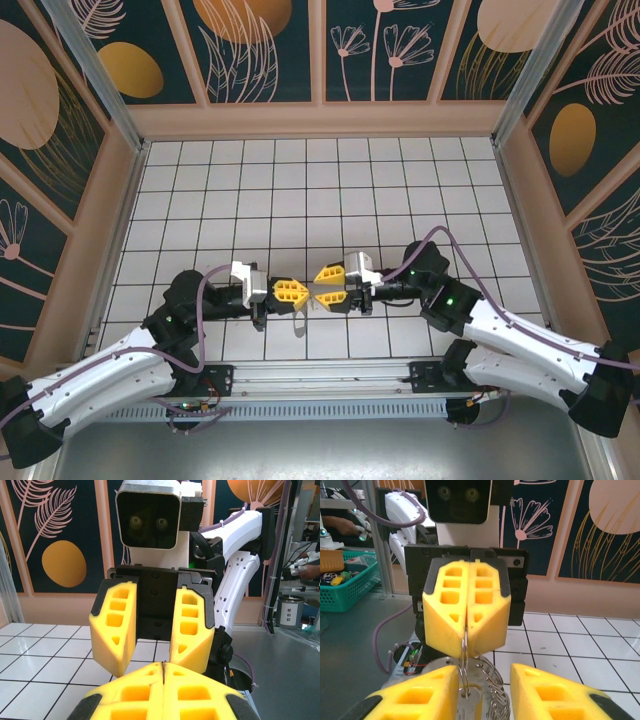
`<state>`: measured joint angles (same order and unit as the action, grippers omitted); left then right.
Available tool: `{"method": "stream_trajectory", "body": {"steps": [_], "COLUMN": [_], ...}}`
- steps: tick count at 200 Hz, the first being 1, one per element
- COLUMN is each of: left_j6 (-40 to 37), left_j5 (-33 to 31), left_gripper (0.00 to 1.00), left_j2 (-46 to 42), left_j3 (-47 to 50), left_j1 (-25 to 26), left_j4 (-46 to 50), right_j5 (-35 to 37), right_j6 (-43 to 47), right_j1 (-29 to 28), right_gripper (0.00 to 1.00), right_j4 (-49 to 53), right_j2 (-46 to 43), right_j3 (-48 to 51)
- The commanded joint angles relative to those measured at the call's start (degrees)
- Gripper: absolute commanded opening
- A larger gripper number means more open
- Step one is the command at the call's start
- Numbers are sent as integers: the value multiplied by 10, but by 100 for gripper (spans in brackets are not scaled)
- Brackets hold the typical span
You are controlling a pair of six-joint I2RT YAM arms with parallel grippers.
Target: Put the keys on the keyring
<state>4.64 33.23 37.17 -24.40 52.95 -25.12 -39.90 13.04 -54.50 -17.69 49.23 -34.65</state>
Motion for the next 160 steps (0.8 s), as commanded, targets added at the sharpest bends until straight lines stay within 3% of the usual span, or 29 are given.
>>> {"method": "stream_trajectory", "body": {"steps": [1,48,91,143,160], "left_j6": [7,7,2,-25,-30], "left_j5": [12,13,9,-26,-36], "left_gripper": [0,0,0,0,9], "left_j2": [-5,1,7,27,30], "left_j3": [4,4,-1,-35,-48], "left_j1": [5,5,4,4,5], "left_j4": [-32,-37,-28,82,123], "right_j5": [-27,-42,-24,36,44], "right_j6": [-11,-16,-1,24,33], "right_j1": [-4,-8,-9,-9,-9], "right_gripper": [32,25,0,0,0], "right_j4": [-41,-44,-12,37,59], "right_j2": [8,32,47,39,39], "right_j3": [8,6,-8,-38,-49]}}
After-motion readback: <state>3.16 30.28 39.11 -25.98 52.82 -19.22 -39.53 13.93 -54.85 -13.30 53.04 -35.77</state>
